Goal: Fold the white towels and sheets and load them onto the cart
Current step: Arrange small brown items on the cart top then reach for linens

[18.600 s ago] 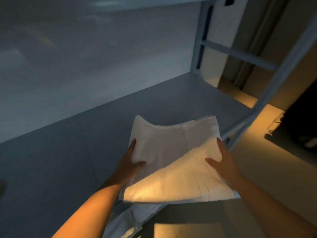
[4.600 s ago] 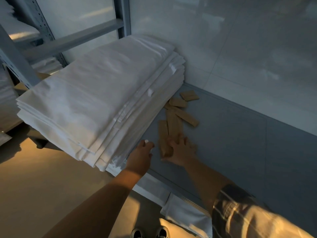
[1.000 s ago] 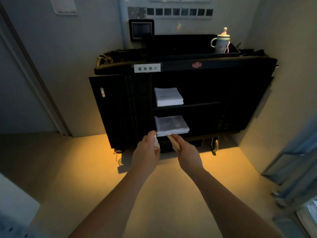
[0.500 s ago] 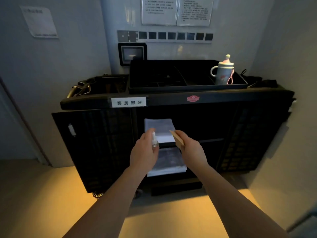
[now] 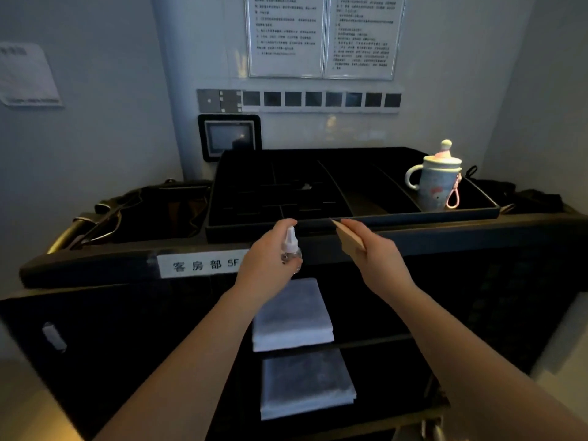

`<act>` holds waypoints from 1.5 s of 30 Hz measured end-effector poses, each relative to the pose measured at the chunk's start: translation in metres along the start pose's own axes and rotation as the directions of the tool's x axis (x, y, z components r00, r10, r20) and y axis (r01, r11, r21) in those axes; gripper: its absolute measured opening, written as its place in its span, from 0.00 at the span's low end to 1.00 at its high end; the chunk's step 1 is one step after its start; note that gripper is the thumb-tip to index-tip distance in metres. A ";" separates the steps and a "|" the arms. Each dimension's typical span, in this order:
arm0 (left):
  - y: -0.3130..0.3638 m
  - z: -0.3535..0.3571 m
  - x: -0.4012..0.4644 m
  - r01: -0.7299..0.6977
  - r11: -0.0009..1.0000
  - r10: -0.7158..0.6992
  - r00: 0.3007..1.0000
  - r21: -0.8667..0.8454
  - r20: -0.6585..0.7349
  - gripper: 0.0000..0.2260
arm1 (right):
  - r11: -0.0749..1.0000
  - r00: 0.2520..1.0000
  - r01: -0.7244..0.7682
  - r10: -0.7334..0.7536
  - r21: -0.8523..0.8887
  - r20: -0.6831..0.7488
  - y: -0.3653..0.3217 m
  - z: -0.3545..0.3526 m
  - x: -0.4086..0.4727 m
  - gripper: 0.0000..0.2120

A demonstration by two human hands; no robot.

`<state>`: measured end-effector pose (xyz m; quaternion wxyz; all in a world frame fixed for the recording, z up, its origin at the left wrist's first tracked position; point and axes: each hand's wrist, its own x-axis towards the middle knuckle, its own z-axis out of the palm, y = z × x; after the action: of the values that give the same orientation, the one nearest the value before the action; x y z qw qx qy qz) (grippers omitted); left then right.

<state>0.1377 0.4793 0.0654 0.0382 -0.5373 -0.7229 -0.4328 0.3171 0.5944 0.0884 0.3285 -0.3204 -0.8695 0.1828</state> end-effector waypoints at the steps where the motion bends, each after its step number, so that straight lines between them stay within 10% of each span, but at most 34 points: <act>1: -0.007 0.000 0.020 -0.011 1.000 0.011 1.000 -0.001 -0.012 0.30 | 1.000 1.000 -0.007 0.007 -0.002 0.000 0.002 -0.001 0.020 0.27; 25: -0.124 0.032 0.351 0.120 0.991 -0.122 0.992 0.050 0.034 0.25 | 0.983 0.983 0.180 -0.181 0.014 0.030 0.084 0.057 0.353 0.24; 45: -0.187 0.095 0.453 -0.022 0.931 -0.172 0.854 0.365 0.491 0.10 | 0.966 0.965 0.258 -0.258 -0.004 0.056 0.144 0.093 0.425 0.26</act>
<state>-0.1650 0.8702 0.1322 -0.0763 -0.5880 -0.7937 -0.1357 0.0699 0.9767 0.1388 0.3237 -0.2012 -0.9135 0.1423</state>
